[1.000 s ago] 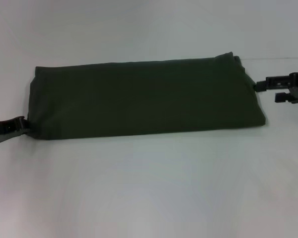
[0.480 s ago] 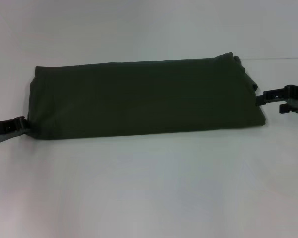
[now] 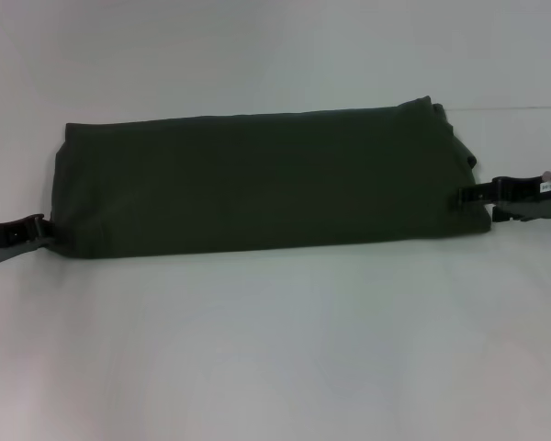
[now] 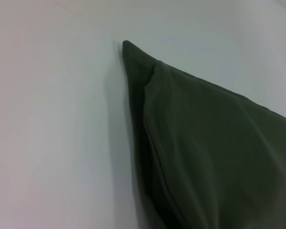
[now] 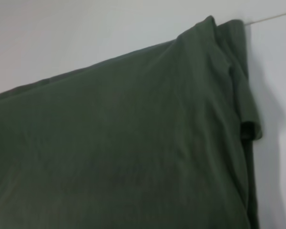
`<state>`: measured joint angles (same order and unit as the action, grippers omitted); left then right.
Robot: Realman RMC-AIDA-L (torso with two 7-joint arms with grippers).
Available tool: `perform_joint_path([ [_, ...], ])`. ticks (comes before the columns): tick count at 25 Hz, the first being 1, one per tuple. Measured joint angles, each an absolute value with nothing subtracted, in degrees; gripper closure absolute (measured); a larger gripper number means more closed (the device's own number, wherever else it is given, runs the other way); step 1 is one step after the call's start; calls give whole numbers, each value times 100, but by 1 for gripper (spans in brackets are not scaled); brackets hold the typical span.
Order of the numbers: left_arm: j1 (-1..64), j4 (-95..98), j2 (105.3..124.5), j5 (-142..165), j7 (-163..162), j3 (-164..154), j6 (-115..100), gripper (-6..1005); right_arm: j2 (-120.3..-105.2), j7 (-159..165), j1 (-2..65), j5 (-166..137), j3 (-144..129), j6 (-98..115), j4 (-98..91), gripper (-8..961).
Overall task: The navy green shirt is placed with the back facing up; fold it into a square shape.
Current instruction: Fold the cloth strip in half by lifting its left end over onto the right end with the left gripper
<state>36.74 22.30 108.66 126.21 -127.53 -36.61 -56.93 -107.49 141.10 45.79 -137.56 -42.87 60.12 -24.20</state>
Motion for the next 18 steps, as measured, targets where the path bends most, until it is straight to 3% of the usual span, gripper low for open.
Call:
perform_joint_path([
  [18, 3680, 2235, 10862, 12620, -12753, -3633, -5695, 984, -10953, 13831, 4606, -13724, -4297, 5623, -2294, 104],
])
